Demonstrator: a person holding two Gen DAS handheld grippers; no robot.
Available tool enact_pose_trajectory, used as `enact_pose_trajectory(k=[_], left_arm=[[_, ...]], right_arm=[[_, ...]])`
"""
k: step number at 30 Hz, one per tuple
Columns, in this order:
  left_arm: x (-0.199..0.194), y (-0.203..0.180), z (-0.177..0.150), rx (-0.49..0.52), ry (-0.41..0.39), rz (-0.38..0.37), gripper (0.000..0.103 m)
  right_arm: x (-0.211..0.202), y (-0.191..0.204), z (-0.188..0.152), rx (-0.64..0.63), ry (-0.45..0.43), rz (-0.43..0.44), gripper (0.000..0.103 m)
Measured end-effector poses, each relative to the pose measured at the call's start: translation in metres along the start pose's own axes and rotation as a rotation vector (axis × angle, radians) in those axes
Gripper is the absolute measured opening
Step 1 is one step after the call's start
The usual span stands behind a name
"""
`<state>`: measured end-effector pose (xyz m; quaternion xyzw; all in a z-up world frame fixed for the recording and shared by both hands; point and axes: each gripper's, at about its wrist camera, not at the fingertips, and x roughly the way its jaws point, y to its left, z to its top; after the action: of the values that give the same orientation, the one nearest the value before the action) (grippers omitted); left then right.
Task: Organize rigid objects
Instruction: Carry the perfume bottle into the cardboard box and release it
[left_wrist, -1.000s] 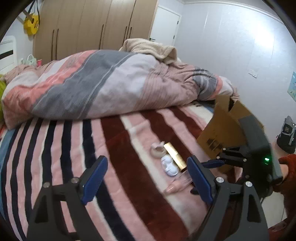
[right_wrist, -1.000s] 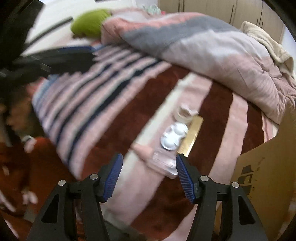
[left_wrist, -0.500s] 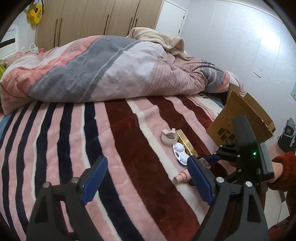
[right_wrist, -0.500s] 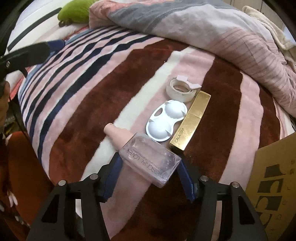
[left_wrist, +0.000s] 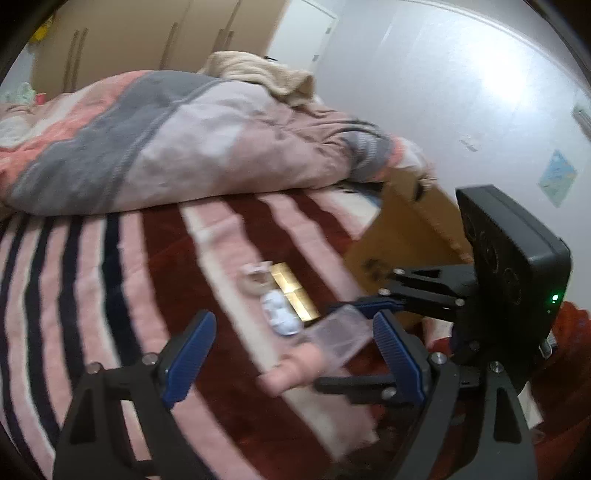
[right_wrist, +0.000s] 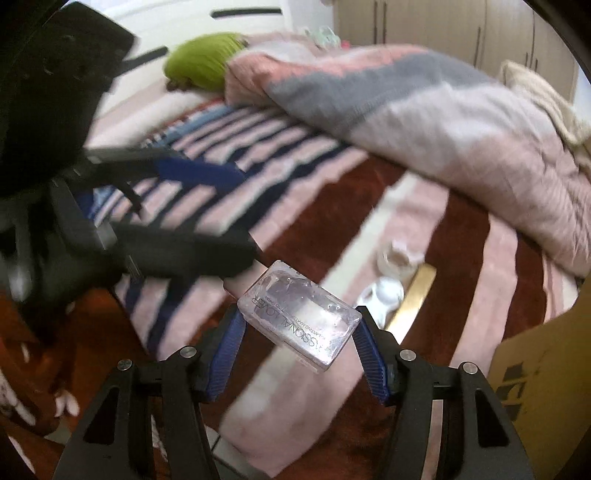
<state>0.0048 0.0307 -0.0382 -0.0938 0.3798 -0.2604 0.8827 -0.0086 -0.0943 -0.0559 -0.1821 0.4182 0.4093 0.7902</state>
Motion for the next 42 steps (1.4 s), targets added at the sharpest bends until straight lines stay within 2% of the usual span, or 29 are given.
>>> enact_pose_trajectory(k=[6, 14, 20, 28, 31, 35, 37, 39, 42], left_arm=[[-0.002, -0.036, 0.025, 0.047, -0.003, -0.06, 0.069], [0.021, -0.093, 0.064, 0.141, 0.019, -0.112, 0.062], [0.06, -0.139, 0.094, 0.205, 0.058, -0.166, 0.062], [0.124, -0.192, 0.117, 0.252, 0.13, -0.237, 0.062], [0.145, -0.203, 0.122, 0.25, 0.154, -0.233, 0.062], [0.16, -0.208, 0.124, 0.253, 0.173, -0.215, 0.062], [0.159, -0.208, 0.123, 0.253, 0.169, -0.204, 0.067], [0.155, -0.206, 0.123, 0.251, 0.153, -0.183, 0.077], [0.146, -0.203, 0.122, 0.254, 0.138, -0.155, 0.078]], right_arm=[[-0.044, 0.001, 0.015, -0.049, -0.104, -0.014, 0.056], [-0.1, -0.032, 0.004, -0.039, -0.198, -0.069, 0.056], [-0.136, -0.078, -0.019, 0.034, -0.222, -0.124, 0.056], [-0.165, -0.143, -0.056, 0.133, -0.186, -0.181, 0.056], [-0.168, -0.16, -0.066, 0.14, -0.175, -0.223, 0.056], [-0.166, -0.178, -0.075, 0.186, -0.153, -0.22, 0.056], [-0.163, -0.184, -0.077, 0.209, -0.141, -0.241, 0.064], [-0.161, -0.184, -0.079, 0.214, -0.14, -0.263, 0.068], [-0.16, -0.182, -0.08, 0.208, -0.138, -0.258, 0.068]])
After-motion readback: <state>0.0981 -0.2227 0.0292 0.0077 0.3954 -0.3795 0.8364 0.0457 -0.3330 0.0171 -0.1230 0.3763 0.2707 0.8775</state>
